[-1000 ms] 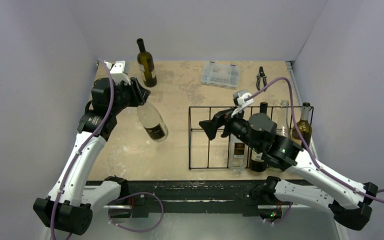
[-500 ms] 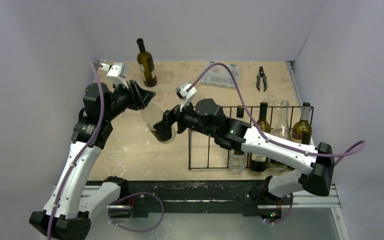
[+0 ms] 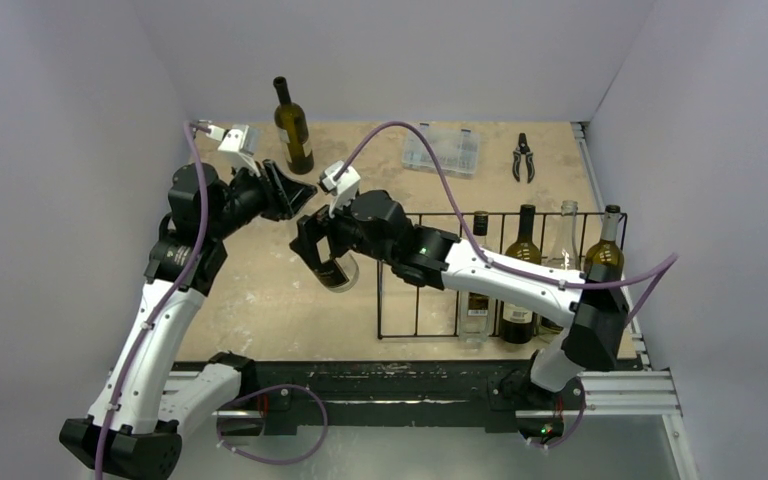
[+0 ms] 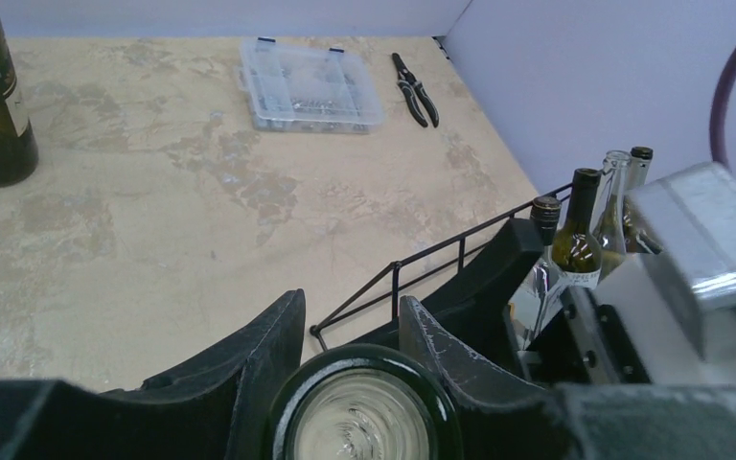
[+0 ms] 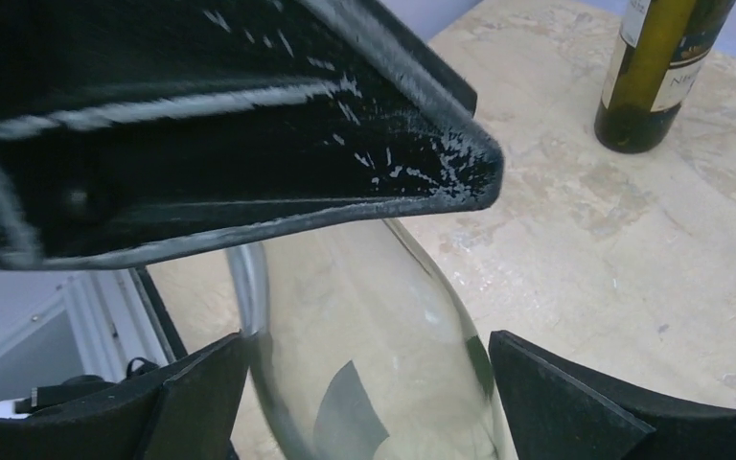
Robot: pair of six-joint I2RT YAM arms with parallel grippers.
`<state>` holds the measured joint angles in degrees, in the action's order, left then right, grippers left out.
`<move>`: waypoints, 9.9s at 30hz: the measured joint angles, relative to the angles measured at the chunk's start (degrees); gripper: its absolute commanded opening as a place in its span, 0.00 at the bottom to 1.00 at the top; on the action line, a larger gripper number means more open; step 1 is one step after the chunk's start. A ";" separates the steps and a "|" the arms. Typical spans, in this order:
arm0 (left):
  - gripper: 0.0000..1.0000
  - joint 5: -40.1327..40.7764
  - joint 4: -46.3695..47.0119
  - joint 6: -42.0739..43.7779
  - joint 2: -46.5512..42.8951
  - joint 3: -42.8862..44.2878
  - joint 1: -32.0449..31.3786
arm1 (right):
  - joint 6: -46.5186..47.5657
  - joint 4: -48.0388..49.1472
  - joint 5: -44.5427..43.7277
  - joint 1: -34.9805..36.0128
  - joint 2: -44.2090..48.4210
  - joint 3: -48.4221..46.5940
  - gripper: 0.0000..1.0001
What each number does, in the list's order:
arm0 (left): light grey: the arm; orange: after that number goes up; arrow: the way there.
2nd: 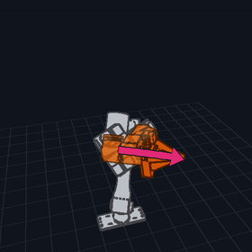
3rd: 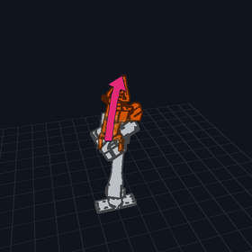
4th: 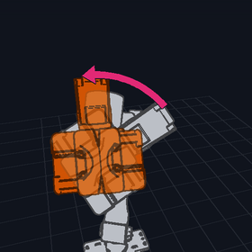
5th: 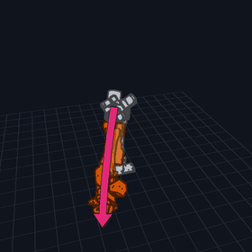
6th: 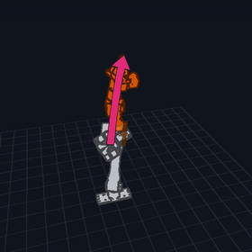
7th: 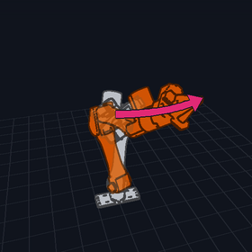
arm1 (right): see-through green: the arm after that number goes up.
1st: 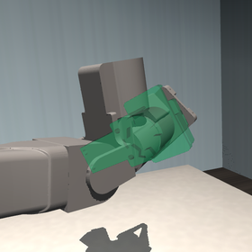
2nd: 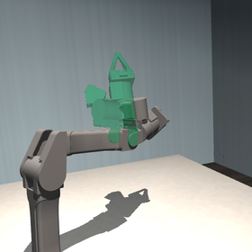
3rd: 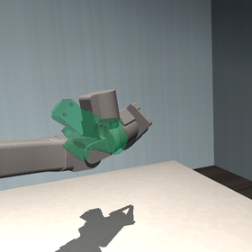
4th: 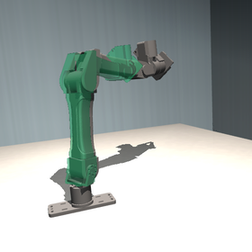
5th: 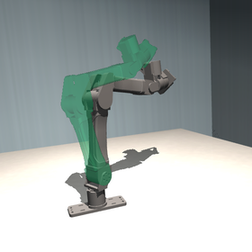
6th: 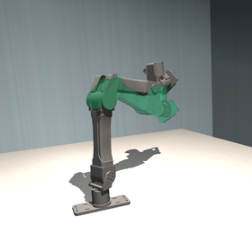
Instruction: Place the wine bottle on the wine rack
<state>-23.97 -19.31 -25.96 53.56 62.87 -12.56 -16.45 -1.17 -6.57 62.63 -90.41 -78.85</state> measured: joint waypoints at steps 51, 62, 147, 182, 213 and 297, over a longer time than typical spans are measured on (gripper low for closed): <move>0.80 19.17 0.17 2.82 -6.62 3.15 0.07 | -3.78 -9.07 -7.63 2.29 9.29 11.28 0.00; 0.80 19.63 -1.53 2.38 -4.20 3.17 0.07 | -6.73 -15.45 -12.48 2.29 24.28 16.24 0.00; 0.77 14.51 -1.40 -1.97 -0.02 3.23 0.52 | -41.00 -32.17 -40.28 2.25 19.10 31.19 0.75; 0.77 13.68 -1.38 -2.56 0.85 3.23 0.52 | -33.57 -34.47 -43.21 2.23 21.14 25.11 0.98; 0.79 13.90 0.00 -3.45 15.65 2.73 0.48 | -12.81 -27.26 -41.75 2.25 49.42 31.80 0.99; 0.00 30.82 -7.87 10.21 6.40 11.96 6.05 | -4.28 -15.17 -26.95 -10.58 69.81 45.57 0.99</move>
<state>6.85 -27.18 -15.75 59.96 74.83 -6.50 -20.73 -16.34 -33.52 52.05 -20.60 -33.28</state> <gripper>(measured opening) 0.327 0.987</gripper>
